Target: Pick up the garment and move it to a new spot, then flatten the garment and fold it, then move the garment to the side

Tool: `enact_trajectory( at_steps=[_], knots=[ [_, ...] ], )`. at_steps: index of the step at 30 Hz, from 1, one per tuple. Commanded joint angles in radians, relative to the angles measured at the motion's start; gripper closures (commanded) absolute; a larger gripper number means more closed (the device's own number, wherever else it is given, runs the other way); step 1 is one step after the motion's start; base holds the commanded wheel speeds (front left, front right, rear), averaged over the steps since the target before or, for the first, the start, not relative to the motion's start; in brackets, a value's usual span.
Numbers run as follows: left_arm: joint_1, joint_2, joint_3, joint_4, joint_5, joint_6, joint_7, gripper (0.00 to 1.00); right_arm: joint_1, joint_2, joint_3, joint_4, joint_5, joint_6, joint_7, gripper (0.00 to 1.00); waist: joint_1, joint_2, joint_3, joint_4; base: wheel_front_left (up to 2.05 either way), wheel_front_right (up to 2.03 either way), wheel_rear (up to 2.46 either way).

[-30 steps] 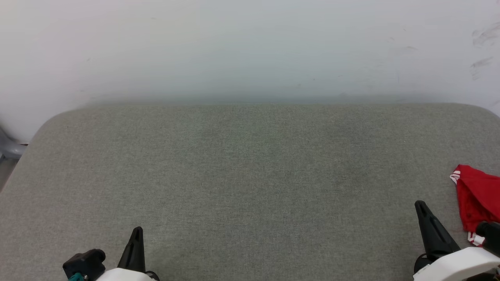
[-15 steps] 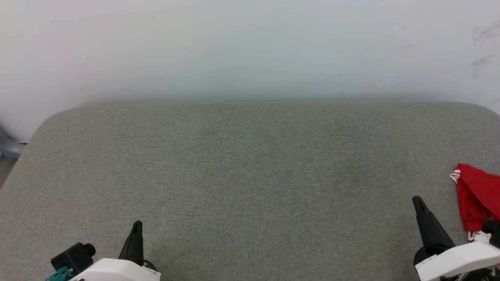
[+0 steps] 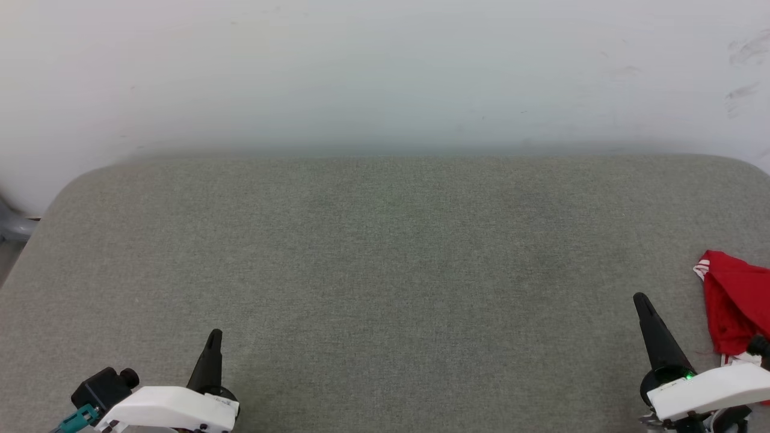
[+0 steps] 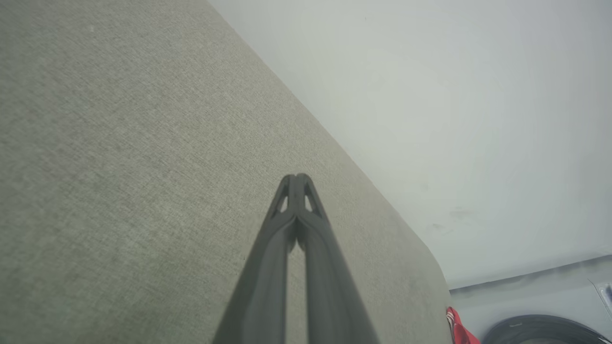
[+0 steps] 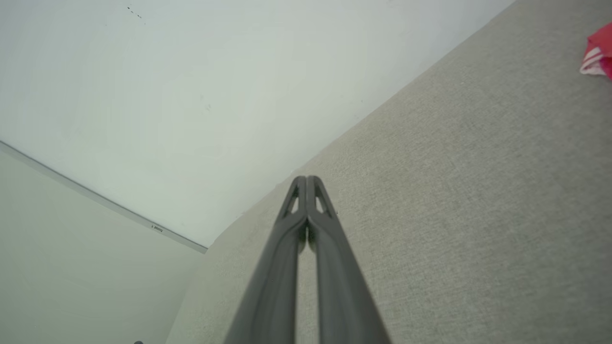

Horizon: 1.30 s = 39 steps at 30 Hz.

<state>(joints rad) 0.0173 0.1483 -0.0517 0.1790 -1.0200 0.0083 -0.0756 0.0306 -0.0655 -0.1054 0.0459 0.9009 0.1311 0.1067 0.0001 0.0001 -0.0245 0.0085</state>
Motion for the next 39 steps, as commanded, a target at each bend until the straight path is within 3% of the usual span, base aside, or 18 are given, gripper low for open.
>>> enact_trajectory(
  at_steps=[1,39],
  knots=[
    [-0.025,-0.001,0.012,-0.007,-0.027,-0.009,0.007,1.00,-0.029,0.001,-0.002,0.001,0.034,0.000,0.000,1.00,-0.0001,-0.0001,0.001,0.000,0.00,0.00,0.00],
    [-0.090,-0.053,0.097,0.037,-0.372,-0.090,0.110,1.00,-0.100,0.010,-0.007,0.120,0.439,0.000,0.005,1.00,-0.0001,-0.0001,0.014,-0.004,0.00,0.00,0.00]
  ],
)
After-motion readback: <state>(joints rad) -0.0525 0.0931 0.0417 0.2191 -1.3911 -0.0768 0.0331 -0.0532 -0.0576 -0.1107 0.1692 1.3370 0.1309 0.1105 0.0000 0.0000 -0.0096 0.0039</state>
